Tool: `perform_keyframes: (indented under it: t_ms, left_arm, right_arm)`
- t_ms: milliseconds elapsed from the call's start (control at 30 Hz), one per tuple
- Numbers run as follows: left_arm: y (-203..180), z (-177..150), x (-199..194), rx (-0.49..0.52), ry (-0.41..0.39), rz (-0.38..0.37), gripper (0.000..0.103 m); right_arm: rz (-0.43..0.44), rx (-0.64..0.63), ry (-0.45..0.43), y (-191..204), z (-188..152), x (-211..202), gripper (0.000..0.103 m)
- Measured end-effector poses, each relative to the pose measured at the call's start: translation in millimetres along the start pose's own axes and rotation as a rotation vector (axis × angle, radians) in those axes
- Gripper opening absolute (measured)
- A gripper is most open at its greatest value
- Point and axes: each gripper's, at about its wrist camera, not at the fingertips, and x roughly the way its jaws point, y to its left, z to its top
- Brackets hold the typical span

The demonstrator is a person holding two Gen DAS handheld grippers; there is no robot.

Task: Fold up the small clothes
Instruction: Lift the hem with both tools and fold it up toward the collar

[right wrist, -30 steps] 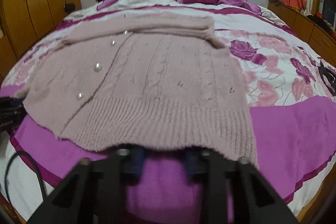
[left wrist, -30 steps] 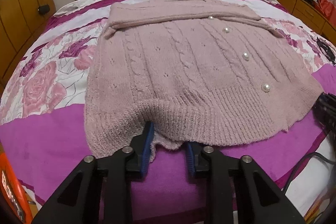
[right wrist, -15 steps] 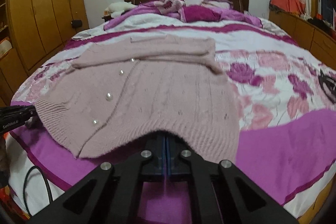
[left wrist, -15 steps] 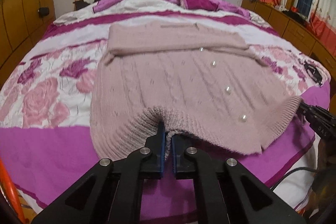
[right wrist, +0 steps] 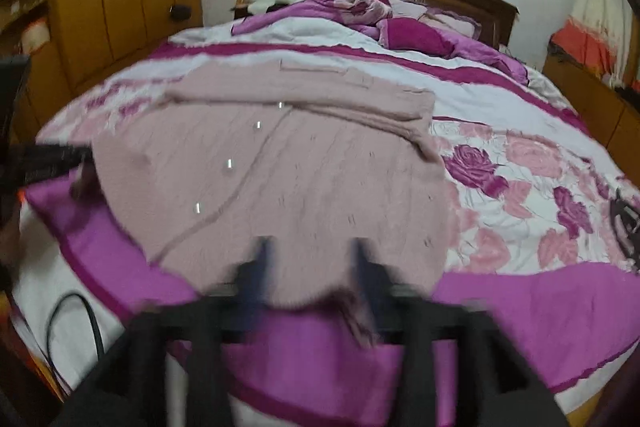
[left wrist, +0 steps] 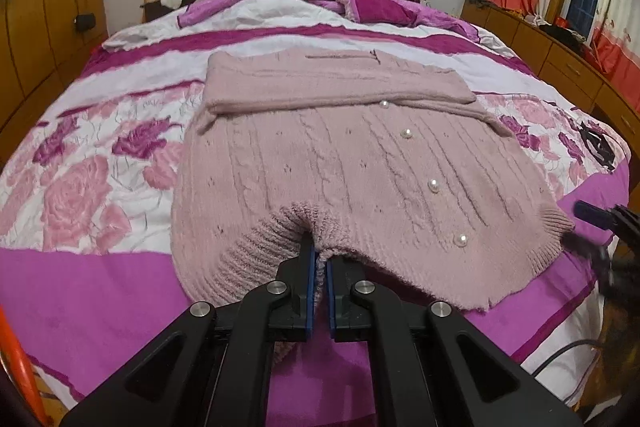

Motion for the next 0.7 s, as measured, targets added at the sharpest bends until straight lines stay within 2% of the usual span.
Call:
perform_keyframes:
  t_ms: [267, 533, 600, 633, 667, 700]
  left_arm:
    - [2, -8, 9, -0.011, 0.037, 0.006, 0.0]
    - [3, -10, 20, -0.011, 0.072, 0.011, 0.0]
    - [2, -12, 24, -0.005, 0.083, 0.017, 0.0]
    - [2, -12, 25, -0.003, 0.086, 0.019, 0.0]
    - [3, -13, 27, -0.003, 0.088, 0.019, 0.0]
    - [3, -13, 27, -0.004, 0.087, 0.018, 0.0]
  right_arm:
    - [-0.085, -0.179, 0.101, 12, -26, 15, 0.066]
    - [-0.133, -0.294, 0.073, 27, -13, 37, 0.066]
    - [-0.115, -0.289, 0.073, 26, -10, 42, 0.055]
    - [-0.103, -0.273, 0.081, 25, -10, 44, 0.034]
    - [-0.095, -0.248, 0.097, 23, -10, 48, 0.022]
    - [-0.094, -0.223, 0.104, 20, -10, 51, 0.02]
